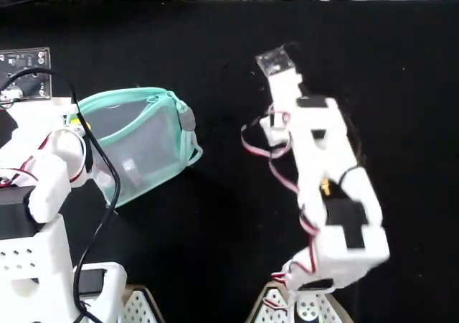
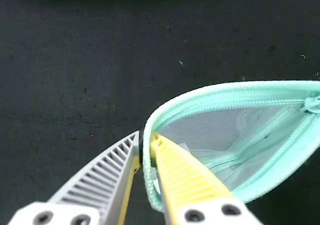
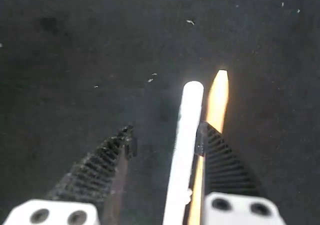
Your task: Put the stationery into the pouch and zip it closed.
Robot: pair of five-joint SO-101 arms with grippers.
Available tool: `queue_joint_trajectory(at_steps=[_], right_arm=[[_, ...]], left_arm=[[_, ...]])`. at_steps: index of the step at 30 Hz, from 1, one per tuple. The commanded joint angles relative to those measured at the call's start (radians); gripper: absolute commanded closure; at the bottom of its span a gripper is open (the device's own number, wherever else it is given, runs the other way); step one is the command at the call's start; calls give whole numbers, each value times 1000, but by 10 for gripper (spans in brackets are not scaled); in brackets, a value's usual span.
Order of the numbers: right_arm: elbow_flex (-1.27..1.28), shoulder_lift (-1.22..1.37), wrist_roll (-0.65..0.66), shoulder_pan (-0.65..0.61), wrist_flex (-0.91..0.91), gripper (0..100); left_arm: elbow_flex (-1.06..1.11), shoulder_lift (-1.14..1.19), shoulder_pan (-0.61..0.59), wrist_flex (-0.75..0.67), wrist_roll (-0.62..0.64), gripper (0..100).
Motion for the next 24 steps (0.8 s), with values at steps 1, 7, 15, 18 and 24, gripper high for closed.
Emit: queue_joint_trajectory(at_steps=[1,7,15,18,24], right_arm=[[-228,102,17,32,77,801],[-355,265,78,37,127,801],[-421,384,149,29,164,802],[-423,381,187,29,173,822],[-423,381,206,40,175,811]], left_arm=[[139,34,5,9,2,967],[139,34,4,9,2,967],[139,34,4,9,2,967],[139,34,4,9,2,967],[139,34,4,9,2,967]])
